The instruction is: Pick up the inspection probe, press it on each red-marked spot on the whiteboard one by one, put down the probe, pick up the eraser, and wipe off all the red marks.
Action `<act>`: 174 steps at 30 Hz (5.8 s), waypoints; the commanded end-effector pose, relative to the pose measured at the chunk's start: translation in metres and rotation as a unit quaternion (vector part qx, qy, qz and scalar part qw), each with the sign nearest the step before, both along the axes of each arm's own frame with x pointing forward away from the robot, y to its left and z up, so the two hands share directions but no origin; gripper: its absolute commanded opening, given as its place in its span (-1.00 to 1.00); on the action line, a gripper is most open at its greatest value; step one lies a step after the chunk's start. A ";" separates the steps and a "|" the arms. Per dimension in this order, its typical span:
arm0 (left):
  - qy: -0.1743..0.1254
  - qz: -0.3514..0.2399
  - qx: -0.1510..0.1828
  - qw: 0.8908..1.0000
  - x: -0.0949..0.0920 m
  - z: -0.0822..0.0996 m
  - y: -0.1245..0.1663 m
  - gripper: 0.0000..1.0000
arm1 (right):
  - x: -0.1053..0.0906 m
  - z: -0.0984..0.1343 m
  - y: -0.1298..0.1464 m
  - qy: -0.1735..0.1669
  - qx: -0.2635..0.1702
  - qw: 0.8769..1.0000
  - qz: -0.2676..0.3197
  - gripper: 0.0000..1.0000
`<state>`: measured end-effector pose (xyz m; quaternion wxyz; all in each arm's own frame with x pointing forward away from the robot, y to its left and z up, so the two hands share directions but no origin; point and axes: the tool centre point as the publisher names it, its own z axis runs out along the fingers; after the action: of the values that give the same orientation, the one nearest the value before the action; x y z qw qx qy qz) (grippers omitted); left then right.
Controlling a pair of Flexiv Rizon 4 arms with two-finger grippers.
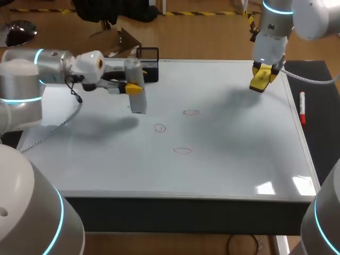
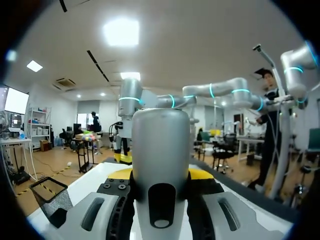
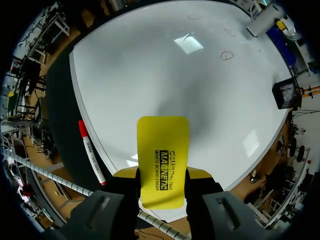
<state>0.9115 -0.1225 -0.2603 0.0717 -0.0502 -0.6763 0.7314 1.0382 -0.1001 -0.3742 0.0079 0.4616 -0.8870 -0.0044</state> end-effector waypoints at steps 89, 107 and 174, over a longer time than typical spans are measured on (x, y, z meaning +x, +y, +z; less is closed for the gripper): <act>-0.036 0.100 0.003 0.994 0.094 0.024 0.094 -1.00 | 0.000 0.001 -0.001 0.000 -0.002 1.000 0.001 -1.00; -0.017 0.122 -0.009 0.992 0.134 0.009 0.141 -1.00 | 0.000 0.001 -0.001 0.000 -0.002 1.000 0.001 -1.00; -0.009 0.126 -0.010 0.992 0.133 0.009 0.142 -1.00 | -0.114 -0.006 0.325 -0.018 0.036 0.960 0.276 -1.00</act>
<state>1.0442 0.0205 -0.2530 -0.0270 0.0279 -0.6706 0.7408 0.9205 0.2081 -0.3715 -0.0313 0.6884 -0.7241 -0.0284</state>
